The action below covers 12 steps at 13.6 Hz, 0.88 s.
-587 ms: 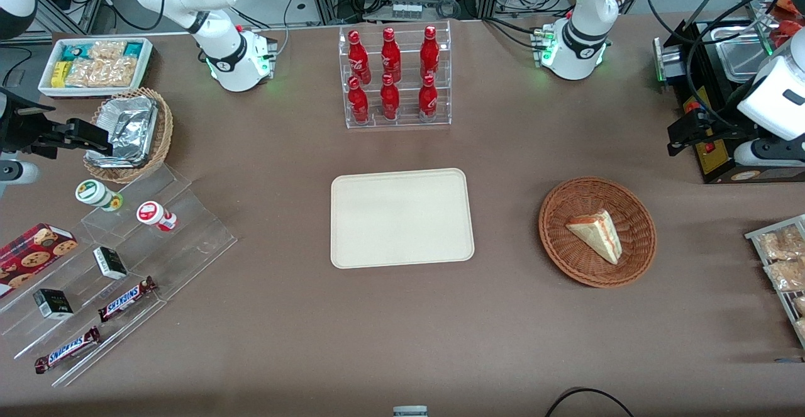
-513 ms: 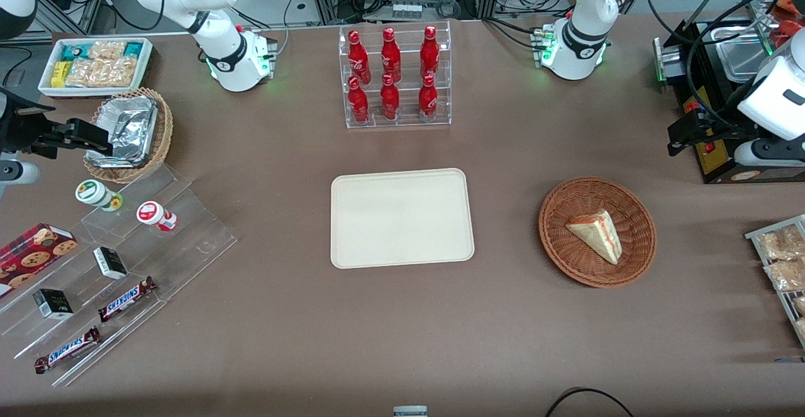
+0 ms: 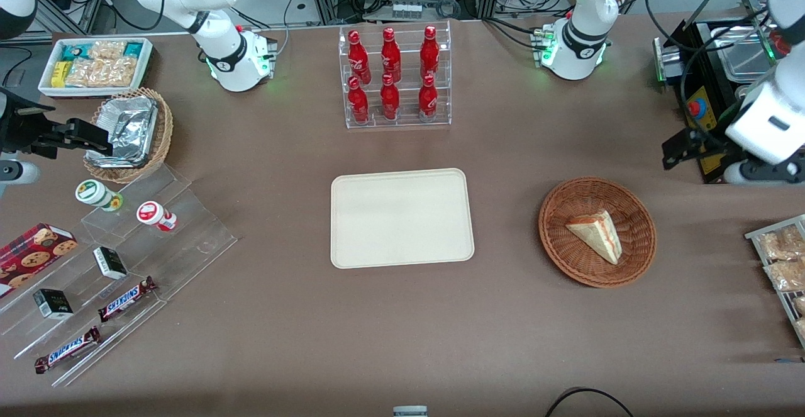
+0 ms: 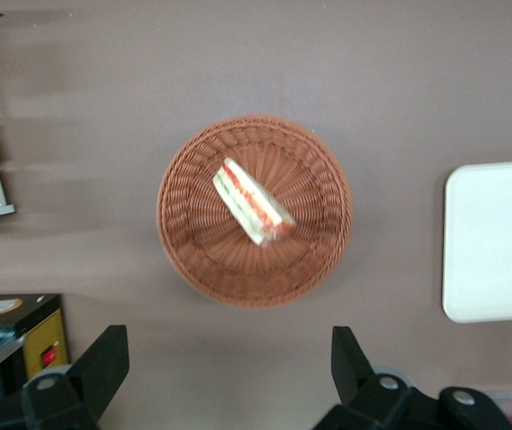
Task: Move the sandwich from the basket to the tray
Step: 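Move the left gripper from rest down over the sandwich in the basket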
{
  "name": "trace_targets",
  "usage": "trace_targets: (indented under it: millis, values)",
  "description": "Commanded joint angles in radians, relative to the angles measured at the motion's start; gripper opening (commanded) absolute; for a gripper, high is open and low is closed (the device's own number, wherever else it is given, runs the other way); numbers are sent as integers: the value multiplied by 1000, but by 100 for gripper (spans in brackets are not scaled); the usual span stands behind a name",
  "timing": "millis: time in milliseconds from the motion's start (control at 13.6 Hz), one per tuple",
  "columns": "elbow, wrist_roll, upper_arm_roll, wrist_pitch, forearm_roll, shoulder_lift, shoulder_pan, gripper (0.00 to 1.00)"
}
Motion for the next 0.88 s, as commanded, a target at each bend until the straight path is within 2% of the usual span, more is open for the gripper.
trace_targets:
  millis: [0, 440, 660, 807]
  values:
    - [-106, -104, 5, 150, 18, 19, -16, 100]
    - [-376, -409, 2, 526, 19, 30, -45, 100]
    - [-421, -530, 4, 559, 19, 53, -53, 100]
    - [-455, -541, 4, 562, 19, 53, -52, 100]
